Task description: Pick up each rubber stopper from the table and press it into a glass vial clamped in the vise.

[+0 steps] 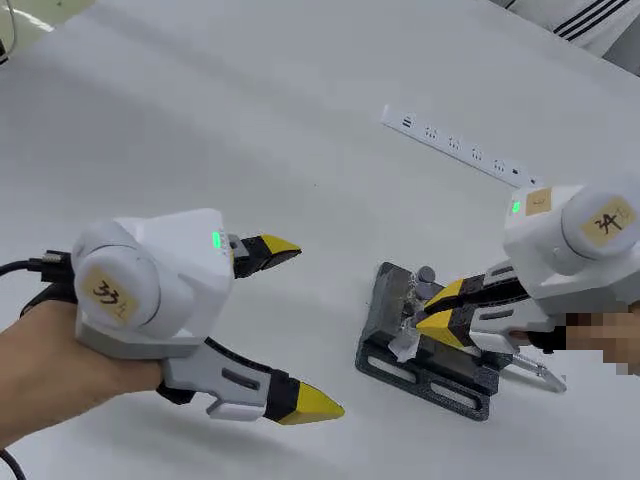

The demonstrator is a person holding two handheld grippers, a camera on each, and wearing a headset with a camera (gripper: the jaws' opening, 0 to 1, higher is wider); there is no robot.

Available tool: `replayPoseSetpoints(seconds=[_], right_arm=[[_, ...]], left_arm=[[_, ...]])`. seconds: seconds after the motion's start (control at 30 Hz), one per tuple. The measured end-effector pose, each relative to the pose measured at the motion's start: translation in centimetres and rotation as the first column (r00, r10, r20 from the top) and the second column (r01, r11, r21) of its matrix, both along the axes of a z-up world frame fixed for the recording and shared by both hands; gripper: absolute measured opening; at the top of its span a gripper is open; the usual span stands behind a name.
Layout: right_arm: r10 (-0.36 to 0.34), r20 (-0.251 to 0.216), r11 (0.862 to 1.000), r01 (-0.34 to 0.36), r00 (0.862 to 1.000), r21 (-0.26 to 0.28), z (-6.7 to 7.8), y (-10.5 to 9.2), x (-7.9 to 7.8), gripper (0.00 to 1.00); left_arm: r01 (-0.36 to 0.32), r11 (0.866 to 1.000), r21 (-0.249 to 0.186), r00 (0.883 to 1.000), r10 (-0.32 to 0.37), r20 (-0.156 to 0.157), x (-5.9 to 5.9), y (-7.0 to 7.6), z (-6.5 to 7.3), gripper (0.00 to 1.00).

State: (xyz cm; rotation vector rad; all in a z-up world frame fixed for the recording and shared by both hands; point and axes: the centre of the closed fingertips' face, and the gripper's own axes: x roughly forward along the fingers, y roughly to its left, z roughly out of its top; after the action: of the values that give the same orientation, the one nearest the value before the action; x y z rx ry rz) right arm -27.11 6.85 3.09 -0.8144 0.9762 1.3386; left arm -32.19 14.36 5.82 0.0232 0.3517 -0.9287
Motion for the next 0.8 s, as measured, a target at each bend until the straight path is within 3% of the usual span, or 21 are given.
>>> replayPoseSetpoints(seconds=[0.8], right_arm=[[0.0,-0.011,1.0,0.0,1.0,-0.023,-0.39,-0.15,-0.37,0.05]], left_arm=[[0.006,1.0,-0.004,1.0,-0.006,-0.004,-0.18,-0.16,-0.29,0.89]])
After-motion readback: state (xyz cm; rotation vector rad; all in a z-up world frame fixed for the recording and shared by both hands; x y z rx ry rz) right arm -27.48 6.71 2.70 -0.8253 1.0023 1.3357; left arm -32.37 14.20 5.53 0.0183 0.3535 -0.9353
